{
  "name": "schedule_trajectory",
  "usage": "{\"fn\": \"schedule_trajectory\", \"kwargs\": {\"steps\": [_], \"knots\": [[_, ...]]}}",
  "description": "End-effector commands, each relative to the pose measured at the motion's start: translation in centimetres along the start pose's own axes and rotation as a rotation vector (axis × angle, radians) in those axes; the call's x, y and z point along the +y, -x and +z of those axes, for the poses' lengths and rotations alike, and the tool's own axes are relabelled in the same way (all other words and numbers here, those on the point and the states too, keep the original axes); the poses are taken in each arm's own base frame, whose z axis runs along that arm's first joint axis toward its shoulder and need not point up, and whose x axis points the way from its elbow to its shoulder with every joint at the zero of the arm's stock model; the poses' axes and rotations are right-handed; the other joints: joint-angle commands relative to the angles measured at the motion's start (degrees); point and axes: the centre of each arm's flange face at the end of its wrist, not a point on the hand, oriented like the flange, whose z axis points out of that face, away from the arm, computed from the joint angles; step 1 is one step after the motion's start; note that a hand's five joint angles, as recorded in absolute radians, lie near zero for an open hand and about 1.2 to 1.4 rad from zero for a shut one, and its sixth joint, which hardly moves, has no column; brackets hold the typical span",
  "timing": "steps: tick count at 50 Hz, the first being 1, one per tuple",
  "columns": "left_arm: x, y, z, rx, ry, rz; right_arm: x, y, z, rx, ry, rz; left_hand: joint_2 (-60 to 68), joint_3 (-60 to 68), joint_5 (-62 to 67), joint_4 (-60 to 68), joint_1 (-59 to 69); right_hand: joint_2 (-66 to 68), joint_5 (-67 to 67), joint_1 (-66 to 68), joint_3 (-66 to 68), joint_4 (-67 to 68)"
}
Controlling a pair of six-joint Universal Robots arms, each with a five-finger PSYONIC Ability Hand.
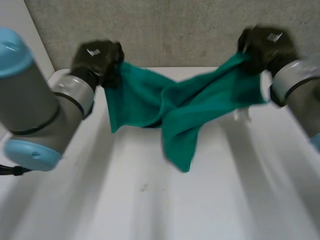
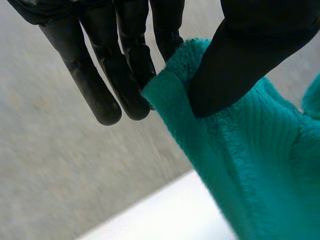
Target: Fold the towel.
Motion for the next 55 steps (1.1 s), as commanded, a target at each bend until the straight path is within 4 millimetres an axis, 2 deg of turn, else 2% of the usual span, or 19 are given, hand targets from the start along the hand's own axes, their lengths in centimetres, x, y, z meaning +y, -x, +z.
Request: {"fn": "schedule_trajectory", "kwargs": {"steps": [1,4,7,10,15,17,20,22,26,29,30,31,35,37,39,44,47,52,55], "knots": [[-5.5,1.7,-3.9,-0.053,-0.1,0.003,-6.8,-1.3,-3.3,0.03,-0.112,-0.155,11.7,12.0,14.6,11.9,16.2,12.6,13.8,24.5,12.5,12.0],[-6.0,2.5,-5.0,-0.076,-0.096,0.006,-7.0,-1.0,-4.2,0.013,-0.061,-0.248,11.7,12.0,14.6,11.9,16.2,12.6,13.8,24.5,12.5,12.0],[-5.0,3.0,-5.5,-0.09,-0.054,0.01,-6.6,-0.9,-4.5,0.007,-0.019,-0.293,11.7,12.0,14.6,11.9,16.2,12.6,13.8,24.5,12.5,12.0],[-3.8,3.0,-5.8,-0.087,-0.006,0.009,-4.9,-0.3,-5.1,-0.035,0.096,-0.377,11.7,12.0,14.6,11.9,16.2,12.6,13.8,24.5,12.5,12.0],[-1.1,2.8,-5.8,-0.077,0.082,0.008,-1.0,0.4,-4.0,-0.092,0.235,-0.421,11.7,12.0,14.6,11.9,16.2,12.6,13.8,24.5,12.5,12.0],[1.9,2.6,-4.7,-0.07,0.169,0.005,0.8,1.0,-3.5,-0.127,0.284,-0.429,11.7,12.0,14.6,11.9,16.2,12.6,13.8,24.5,12.5,12.0],[4.2,3.0,-3.3,-0.085,0.231,0.003,2.4,1.3,-2.9,-0.148,0.322,-0.433,11.7,12.0,14.6,11.9,16.2,12.6,13.8,24.5,12.5,12.0],[5.1,3.5,-2.5,-0.096,0.254,0.001,4.7,1.5,-2.2,-0.165,0.381,-0.435,11.7,12.0,14.6,11.9,16.2,12.6,13.8,24.5,12.5,12.0],[8.3,4.6,-0.5,-0.12,0.32,-0.003,7.6,1.8,-1.6,-0.19,0.437,-0.417,11.7,12.0,14.6,11.9,16.2,12.6,13.8,24.5,12.5,12.0],[10.6,4.7,1.1,-0.117,0.352,-0.007,8.7,1.9,-1.2,-0.194,0.451,-0.409,11.7,12.0,14.6,11.9,16.2,12.6,13.8,24.5,12.5,12.0],[11.3,4.7,1.5,-0.116,0.359,-0.009,10.4,2.4,-0.5,-0.202,0.451,-0.403,11.7,12.0,14.6,11.9,16.2,12.6,13.8,24.5,12.5,12.0],[12.7,4.6,2.3,-0.113,0.374,-0.012,11.1,2.6,-0.3,-0.201,0.449,-0.398,9.0,9.4,11.9,9.2,13.6,12.6,13.8,24.5,12.5,12.0],[14.4,4.6,3.3,-0.111,0.379,-0.011,13.1,2.5,0.6,-0.158,0.442,-0.351,-5.6,-5.2,-2.7,-5.4,-1.0,12.6,13.8,24.5,12.5,12.0],[15.8,4.5,4.1,-0.112,0.37,-0.01,13.5,2.3,0.9,-0.123,0.438,-0.327,-42.3,-41.9,-39.4,-42.1,-37.7,12.6,13.8,24.5,12.5,12.0],[15.9,4.5,4.2,-0.114,0.354,-0.012,13.6,2.2,1.0,-0.106,0.438,-0.319,-58.3,-58.0,-55.4,-58.1,-53.8,12.6,13.8,24.5,12.5,12.0],[14.6,4.0,3.4,-0.115,0.34,-0.033,13.8,1.9,0.8,-0.081,0.448,-0.313,-58.3,-58.0,-55.4,-58.1,-53.8,12.6,13.8,24.5,12.5,12.0],[12.1,3.7,0.8,-0.112,0.327,-0.063,13.8,1.7,0.8,-0.076,0.451,-0.313,-57.9,-57.6,-55.0,-57.8,-53.4,12.6,13.8,24.5,12.5,12.0],[11.3,2.5,-3.1,-0.08,0.359,-0.052,13.7,1.6,0.8,-0.072,0.451,-0.313,-54.6,-54.3,-51.7,-54.4,-50.0,12.6,13.8,24.5,12.5,12.0],[11.5,0.7,-5.2,-0.029,0.394,-0.047,13.7,1.6,0.8,-0.072,0.449,-0.314,-51.1,-50.7,-48.2,-50.9,-46.5,12.6,13.8,24.5,12.5,12.0]]}}
